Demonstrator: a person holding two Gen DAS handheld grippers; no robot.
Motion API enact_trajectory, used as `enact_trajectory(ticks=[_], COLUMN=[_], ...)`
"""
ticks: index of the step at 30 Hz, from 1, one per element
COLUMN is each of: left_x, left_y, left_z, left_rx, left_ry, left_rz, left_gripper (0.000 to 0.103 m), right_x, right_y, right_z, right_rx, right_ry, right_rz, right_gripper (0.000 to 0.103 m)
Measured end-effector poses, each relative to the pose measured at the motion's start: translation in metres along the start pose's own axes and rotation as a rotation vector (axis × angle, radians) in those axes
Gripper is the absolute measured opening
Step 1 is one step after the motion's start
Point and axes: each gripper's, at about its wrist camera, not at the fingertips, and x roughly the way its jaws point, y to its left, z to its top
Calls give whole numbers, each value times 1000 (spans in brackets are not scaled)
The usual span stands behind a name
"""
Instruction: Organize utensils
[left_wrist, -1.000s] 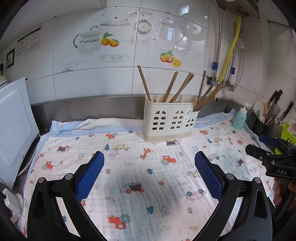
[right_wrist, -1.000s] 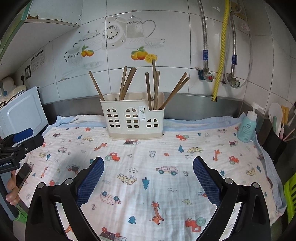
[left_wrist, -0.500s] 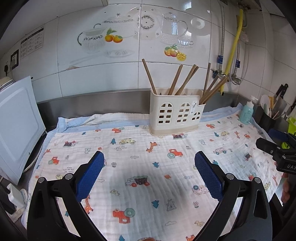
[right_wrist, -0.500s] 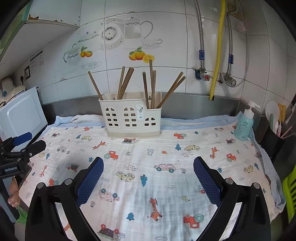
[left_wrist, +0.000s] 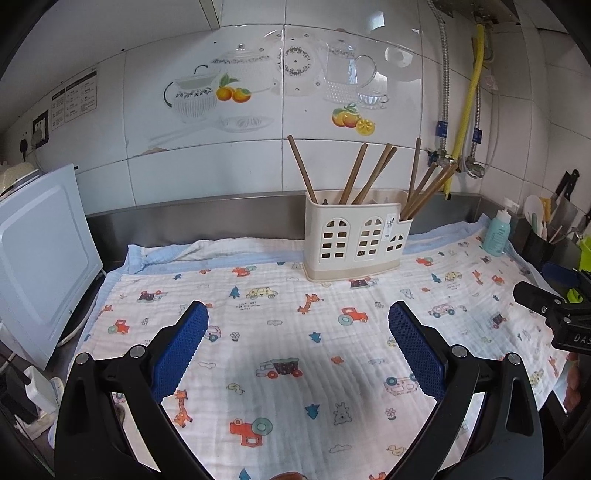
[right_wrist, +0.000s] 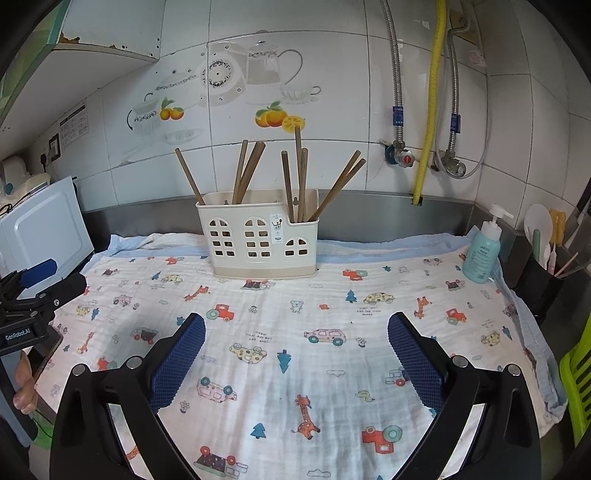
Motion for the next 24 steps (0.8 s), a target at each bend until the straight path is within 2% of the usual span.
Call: enact_trajectory(ticks=[24], left_x=[-15], left_y=[-12], left_z=[0], left_rx=[15], left_ry=[-47], left_rz=[-6], left_gripper=[97], right_x=[-13], right_y=[-6], right_z=[0], right_rx=[12], right_ry=[-26], right_rz=[-8], right_gripper=[96])
